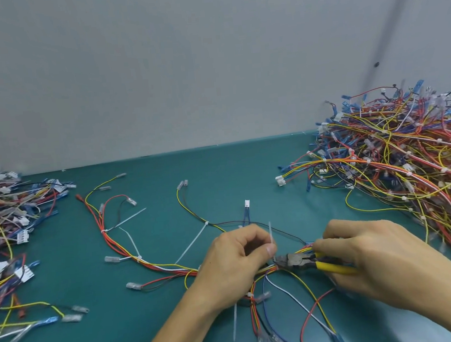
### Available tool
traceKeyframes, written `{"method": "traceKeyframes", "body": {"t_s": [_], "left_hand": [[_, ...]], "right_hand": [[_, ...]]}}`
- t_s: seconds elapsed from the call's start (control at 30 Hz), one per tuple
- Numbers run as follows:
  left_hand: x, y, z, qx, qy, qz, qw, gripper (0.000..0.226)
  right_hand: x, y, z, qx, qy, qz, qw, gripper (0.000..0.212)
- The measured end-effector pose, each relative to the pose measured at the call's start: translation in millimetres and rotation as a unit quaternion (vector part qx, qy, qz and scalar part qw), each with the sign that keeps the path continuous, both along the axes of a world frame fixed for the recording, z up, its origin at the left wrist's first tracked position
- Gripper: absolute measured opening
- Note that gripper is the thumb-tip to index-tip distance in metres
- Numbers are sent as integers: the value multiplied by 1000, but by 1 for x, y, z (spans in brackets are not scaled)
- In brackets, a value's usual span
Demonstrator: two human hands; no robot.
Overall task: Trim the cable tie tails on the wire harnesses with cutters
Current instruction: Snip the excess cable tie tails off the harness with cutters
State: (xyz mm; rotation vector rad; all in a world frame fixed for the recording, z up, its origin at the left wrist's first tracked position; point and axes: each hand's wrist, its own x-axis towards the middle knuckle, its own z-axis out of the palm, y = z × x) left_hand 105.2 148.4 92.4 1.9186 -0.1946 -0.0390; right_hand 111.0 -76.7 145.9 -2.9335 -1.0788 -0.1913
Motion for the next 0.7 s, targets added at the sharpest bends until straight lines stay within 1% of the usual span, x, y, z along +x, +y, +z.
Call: {"method": "traceKeyframes", "body": {"t_s": [0.17, 0.2, 0.23, 0.3, 0.33, 0.43, 0.53, 0.6, 0.67, 0.7], "left_hand": [[-1, 0, 2, -1, 9, 5, 1000, 10], [-1, 1, 3, -9, 13, 5, 1000, 10], [-1, 1, 4, -20, 18, 11, 1000, 12], [-1, 2, 8, -60, 30, 33, 997, 14], [-1, 4, 11, -93, 32, 48, 994, 13], [1, 14, 24, -192, 6, 94, 977, 17], [-1, 33, 39, -238, -13, 122, 964, 19], [-3, 44, 43, -241, -3, 133, 961, 22], [-6, 50, 43, -210, 4, 141, 967, 23], [-8, 53, 41, -183, 1, 140, 973, 18]], "right_hand": [[-1, 0, 3, -2, 27, 1, 1000, 17], [-2, 1, 2, -5, 35, 2, 999, 18], [-2, 1, 0, -11, 50, -4, 999, 23], [-4, 2, -2, -17, 62, -14, 998, 30], [-5, 3, -2, -7, 63, -16, 998, 28], [-7, 1, 1, 33, 8, -16, 999, 18], [-8, 4, 3, 53, -9, -15, 998, 17], [-10, 11, 2, 53, -37, 2, 998, 17], [-11, 20, 1, 48, -58, 20, 997, 16], [-11, 24, 1, 43, -63, 29, 997, 16]]}}
